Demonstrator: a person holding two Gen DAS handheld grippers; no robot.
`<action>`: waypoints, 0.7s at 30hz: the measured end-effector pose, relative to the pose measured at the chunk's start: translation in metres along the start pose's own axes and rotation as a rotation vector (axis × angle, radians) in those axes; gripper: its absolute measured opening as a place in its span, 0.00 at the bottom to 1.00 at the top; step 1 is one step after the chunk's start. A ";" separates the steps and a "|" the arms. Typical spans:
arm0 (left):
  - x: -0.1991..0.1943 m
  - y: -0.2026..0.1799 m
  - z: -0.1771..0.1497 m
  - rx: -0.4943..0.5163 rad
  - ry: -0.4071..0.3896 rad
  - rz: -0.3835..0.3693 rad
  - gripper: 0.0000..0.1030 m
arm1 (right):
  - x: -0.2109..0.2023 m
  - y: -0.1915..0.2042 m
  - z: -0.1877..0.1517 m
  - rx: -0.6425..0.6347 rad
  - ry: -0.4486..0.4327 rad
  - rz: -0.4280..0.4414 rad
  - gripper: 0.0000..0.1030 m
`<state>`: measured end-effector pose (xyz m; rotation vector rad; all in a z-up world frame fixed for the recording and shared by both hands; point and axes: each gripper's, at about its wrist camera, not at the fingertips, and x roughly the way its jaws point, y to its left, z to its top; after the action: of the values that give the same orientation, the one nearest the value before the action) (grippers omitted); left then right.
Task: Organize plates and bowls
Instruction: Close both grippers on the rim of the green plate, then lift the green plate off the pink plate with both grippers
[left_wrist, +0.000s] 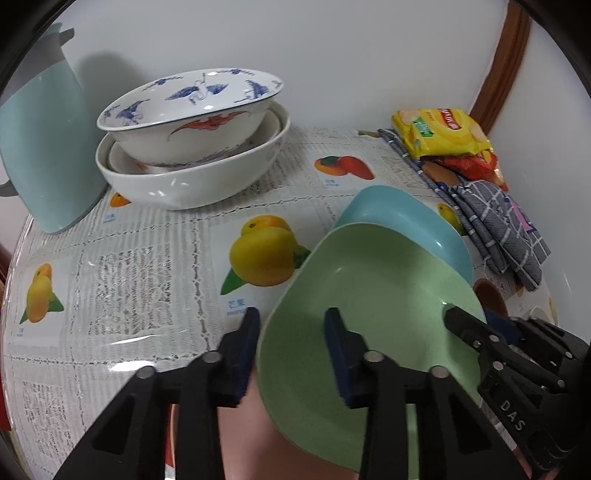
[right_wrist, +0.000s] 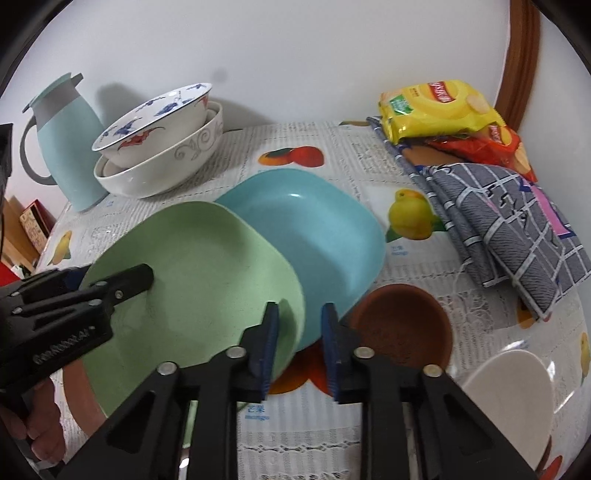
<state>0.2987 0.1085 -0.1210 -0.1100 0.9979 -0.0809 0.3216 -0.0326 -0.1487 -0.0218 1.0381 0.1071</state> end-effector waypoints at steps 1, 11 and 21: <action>-0.001 -0.001 0.000 0.003 -0.005 0.008 0.24 | 0.000 0.000 0.000 0.002 0.000 0.008 0.13; -0.025 0.000 0.000 0.009 -0.034 -0.002 0.16 | -0.014 0.001 -0.005 0.037 -0.017 -0.016 0.11; -0.054 -0.001 -0.012 0.000 -0.062 -0.032 0.16 | -0.048 0.007 -0.014 0.052 -0.052 -0.024 0.11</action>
<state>0.2594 0.1128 -0.0829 -0.1274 0.9339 -0.1058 0.2849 -0.0298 -0.1140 0.0152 0.9883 0.0588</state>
